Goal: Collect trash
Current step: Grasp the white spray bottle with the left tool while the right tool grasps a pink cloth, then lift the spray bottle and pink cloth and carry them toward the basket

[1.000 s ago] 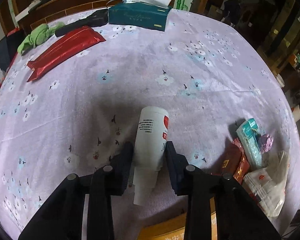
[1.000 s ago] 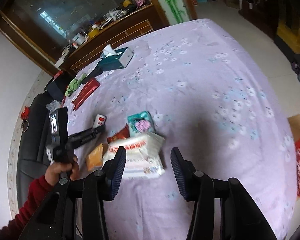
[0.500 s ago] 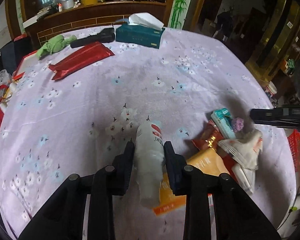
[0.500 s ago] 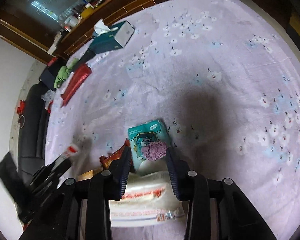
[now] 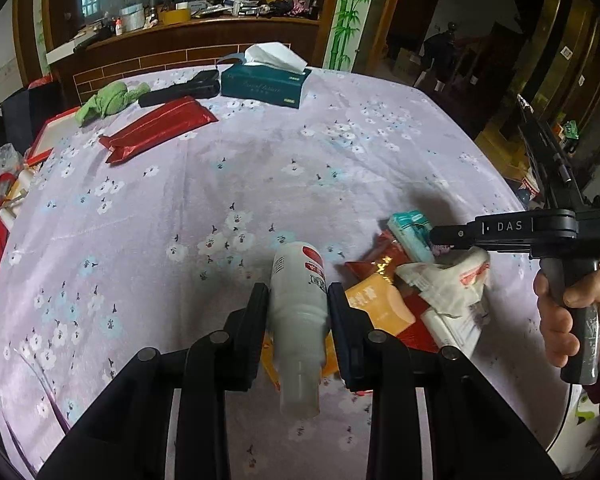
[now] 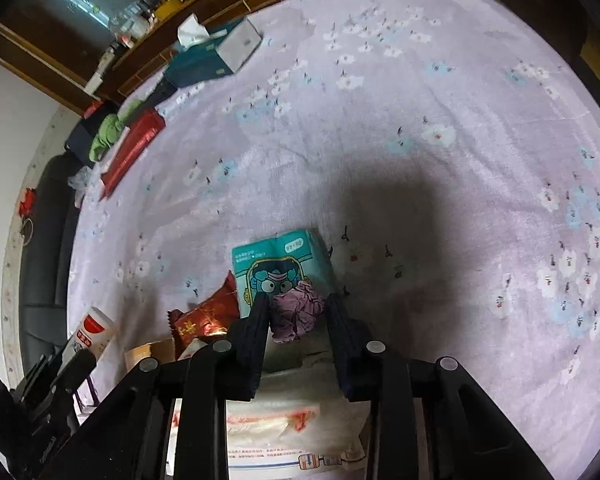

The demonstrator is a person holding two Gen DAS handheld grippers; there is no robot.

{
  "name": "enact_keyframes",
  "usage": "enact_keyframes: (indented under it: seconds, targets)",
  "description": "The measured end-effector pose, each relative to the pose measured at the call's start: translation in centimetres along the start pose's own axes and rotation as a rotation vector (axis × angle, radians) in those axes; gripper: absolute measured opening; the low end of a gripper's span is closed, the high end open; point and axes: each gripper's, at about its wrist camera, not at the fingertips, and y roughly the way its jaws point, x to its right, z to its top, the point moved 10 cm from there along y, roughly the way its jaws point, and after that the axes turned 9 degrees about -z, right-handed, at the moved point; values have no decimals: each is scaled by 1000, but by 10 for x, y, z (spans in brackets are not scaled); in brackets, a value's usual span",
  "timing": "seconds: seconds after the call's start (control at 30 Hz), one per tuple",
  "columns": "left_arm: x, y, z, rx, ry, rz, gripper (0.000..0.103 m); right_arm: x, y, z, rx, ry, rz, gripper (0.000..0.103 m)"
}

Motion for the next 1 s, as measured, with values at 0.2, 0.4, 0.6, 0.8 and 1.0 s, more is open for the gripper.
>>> enact_keyframes:
  seconds: [0.2,0.4,0.6,0.8,1.0]
  targets:
    - [23,-13,1,31,34,-8,29,10,-47,4,114,24,17,30]
    - [63,-24,-8,49,80,-30,29,18,-97,-24,195,5,11,30]
    - [108,-26,-33,51,117,-60,29,37,-128,-78,241,-20,-68,30]
    - [144,-24,-60,30,131,-76,29,67,-150,-124,282,-34,-197,30]
    - [176,-27,-79,23,158,-87,29,96,-172,-161,312,-50,-284,30]
